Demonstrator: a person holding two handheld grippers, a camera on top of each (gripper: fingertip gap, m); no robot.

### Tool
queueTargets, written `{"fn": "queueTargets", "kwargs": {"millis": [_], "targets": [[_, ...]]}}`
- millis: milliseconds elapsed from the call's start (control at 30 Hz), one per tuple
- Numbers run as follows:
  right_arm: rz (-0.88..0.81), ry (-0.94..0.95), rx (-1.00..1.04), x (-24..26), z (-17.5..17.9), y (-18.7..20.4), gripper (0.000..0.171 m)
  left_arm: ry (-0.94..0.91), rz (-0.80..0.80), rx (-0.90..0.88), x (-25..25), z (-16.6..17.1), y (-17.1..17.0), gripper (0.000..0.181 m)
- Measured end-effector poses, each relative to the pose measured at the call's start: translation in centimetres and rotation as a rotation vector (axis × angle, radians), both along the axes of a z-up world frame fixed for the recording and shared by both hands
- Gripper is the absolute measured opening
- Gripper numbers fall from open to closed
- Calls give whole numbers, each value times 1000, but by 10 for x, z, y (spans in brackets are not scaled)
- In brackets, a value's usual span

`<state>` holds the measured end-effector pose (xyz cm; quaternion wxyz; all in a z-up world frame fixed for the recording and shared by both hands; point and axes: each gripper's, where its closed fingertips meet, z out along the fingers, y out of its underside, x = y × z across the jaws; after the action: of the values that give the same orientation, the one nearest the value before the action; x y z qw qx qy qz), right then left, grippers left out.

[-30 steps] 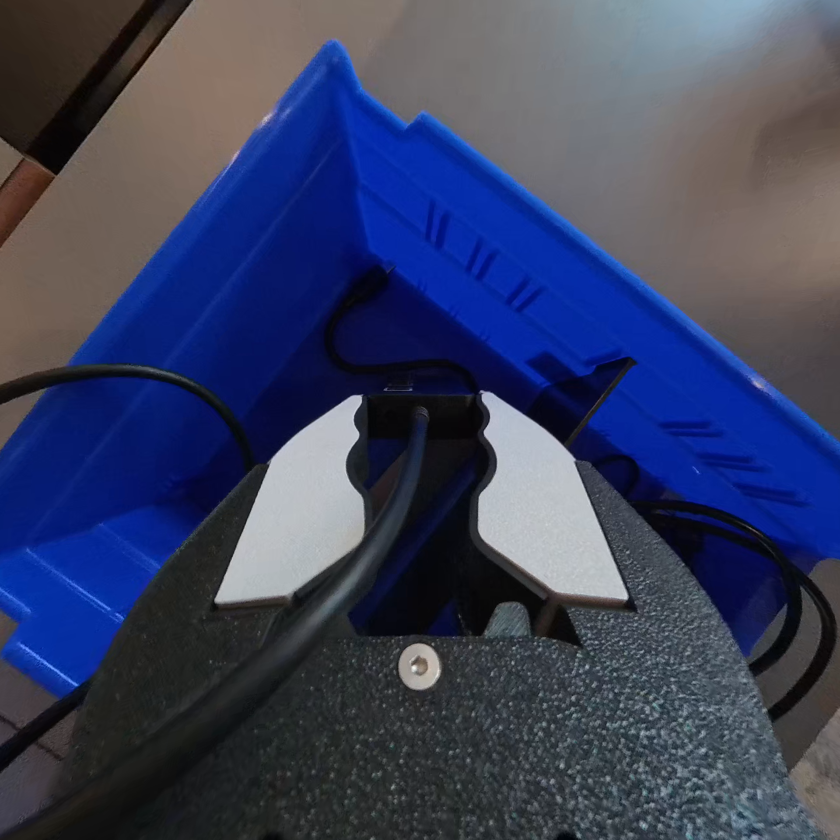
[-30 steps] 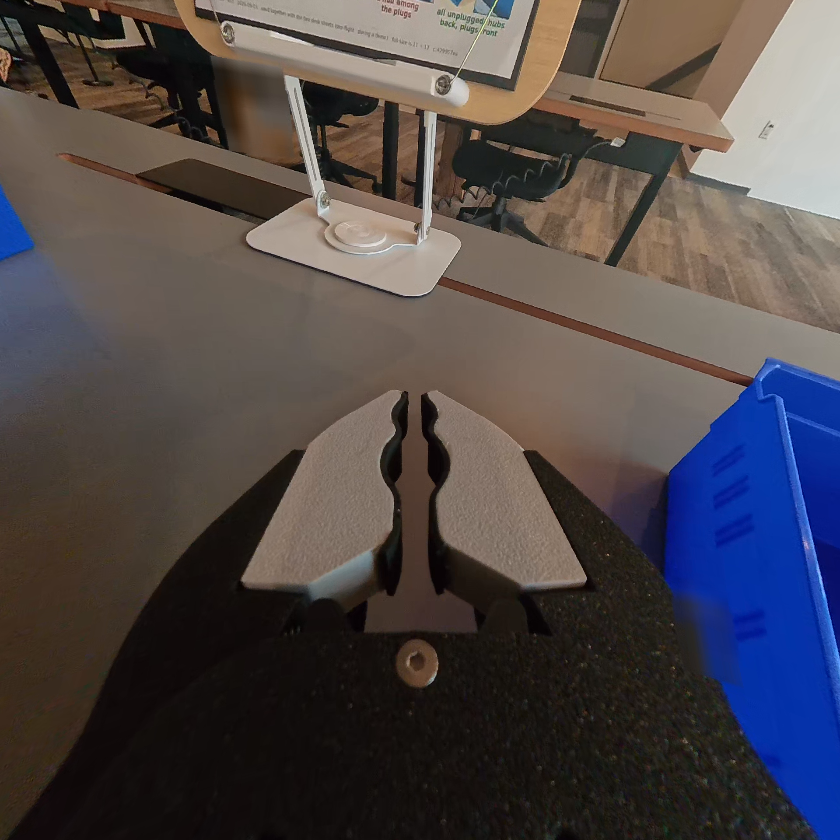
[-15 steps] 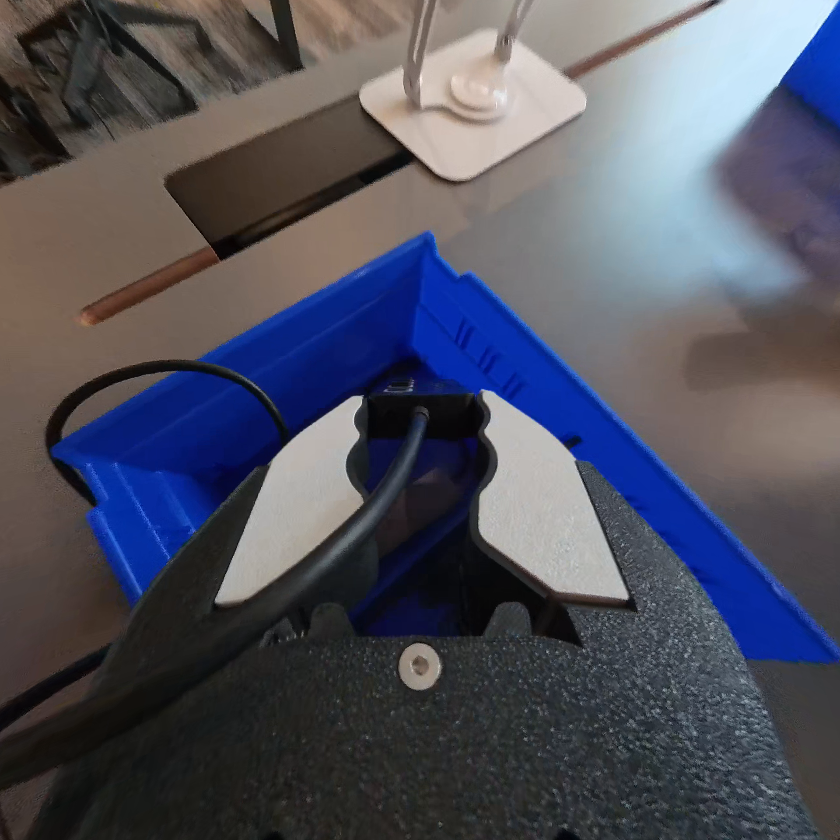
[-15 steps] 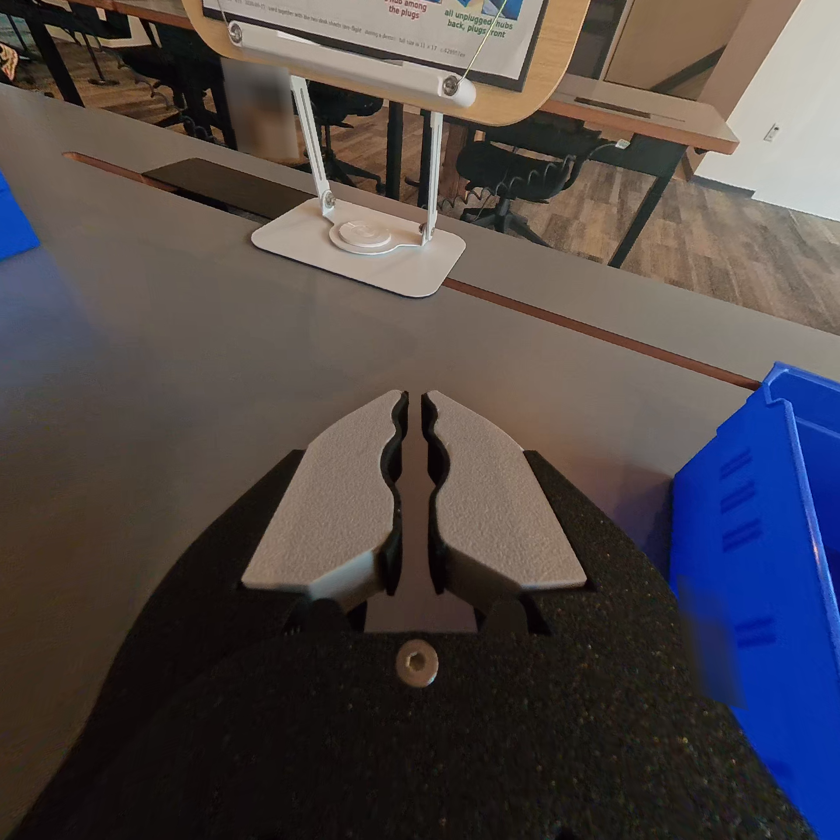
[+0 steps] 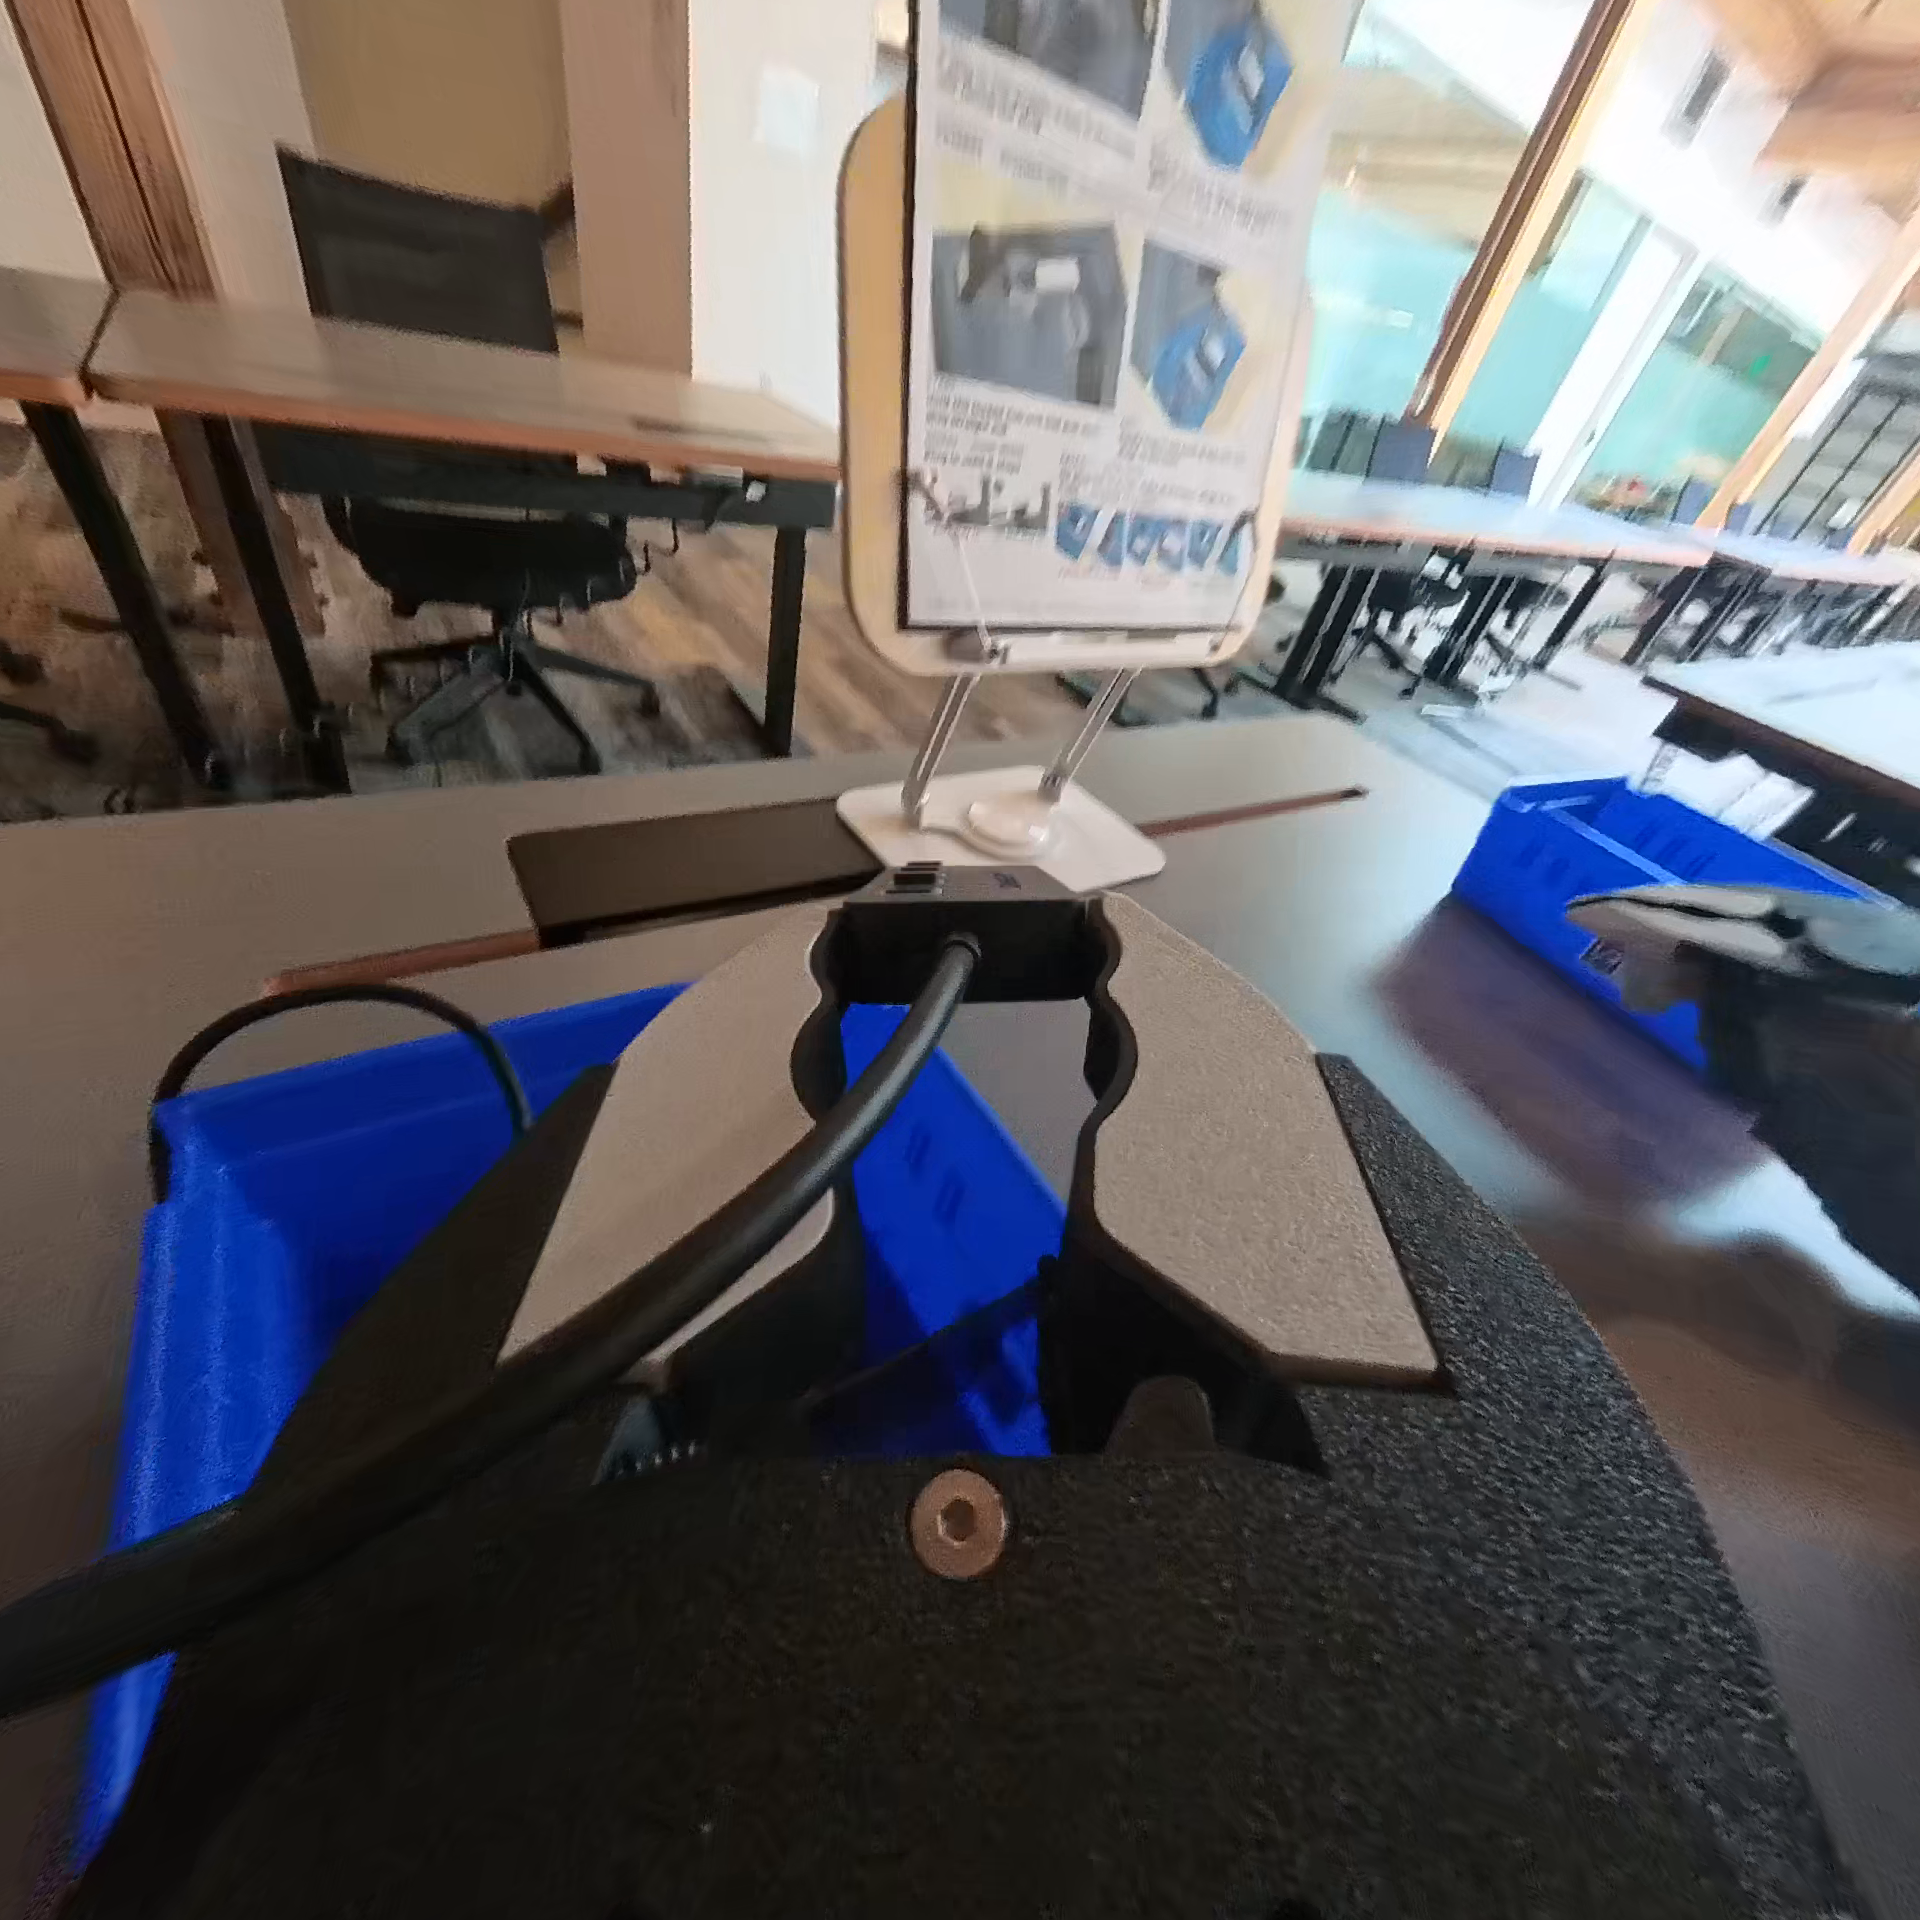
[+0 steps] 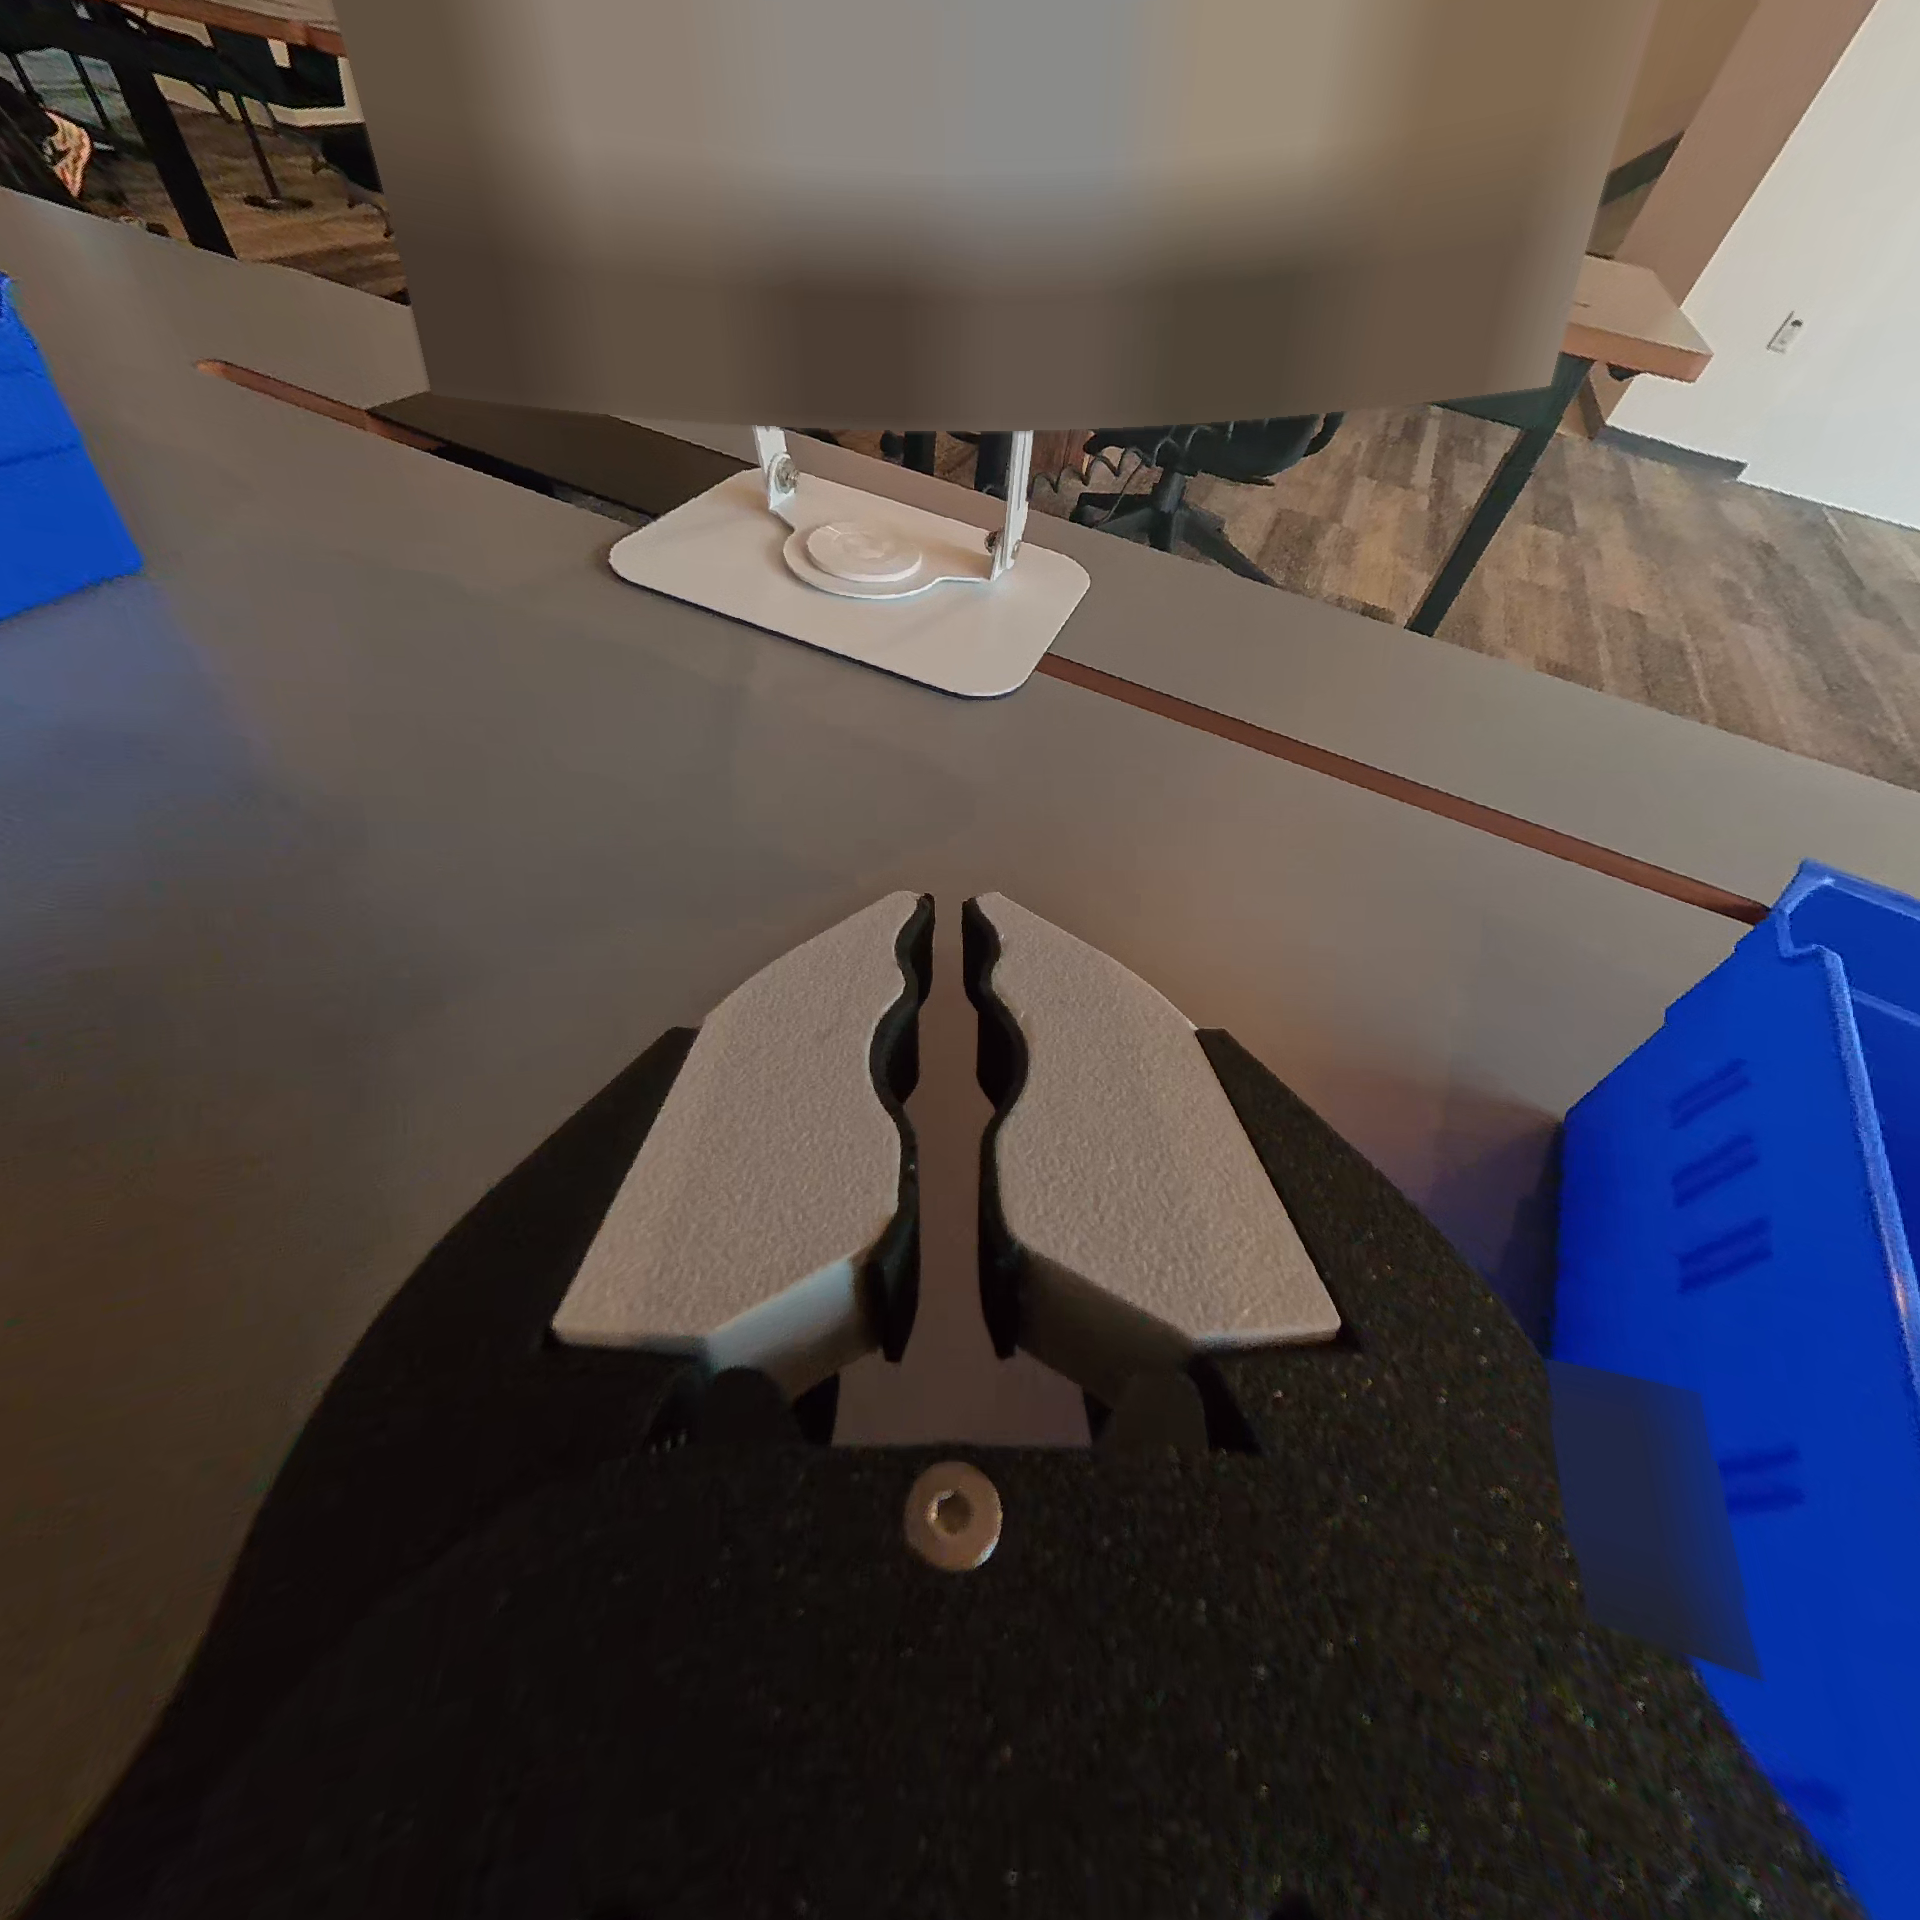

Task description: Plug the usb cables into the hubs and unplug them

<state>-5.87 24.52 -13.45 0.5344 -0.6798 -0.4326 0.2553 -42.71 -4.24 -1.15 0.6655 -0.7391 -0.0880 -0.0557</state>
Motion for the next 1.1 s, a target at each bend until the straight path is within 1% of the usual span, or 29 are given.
{"fn": "queueTargets", "kwargs": {"millis": [200, 300, 433, 633, 833, 1100], "targets": [[25, 5, 4, -4, 1, -5, 5, -50, -31, 188, 36, 27, -3, 43], [40, 13, 7, -6, 3, -8, 5, -69, -58, 261, 56, 35, -4, 43], [60, 19, 14, -8, 5, -12, 5, -97, -98, 315, 80, 39, -1, 43], [97, 35, 28, -13, 8, -19, 5, -132, -169, 367, 117, 42, 6, 43], [158, 36, 40, -20, 10, -29, 6, -189, -236, 389, 145, 36, 17, 43], [315, 75, 147, -33, 24, -59, 11, -248, -323, 403, 176, 28, 35, 43]]}}
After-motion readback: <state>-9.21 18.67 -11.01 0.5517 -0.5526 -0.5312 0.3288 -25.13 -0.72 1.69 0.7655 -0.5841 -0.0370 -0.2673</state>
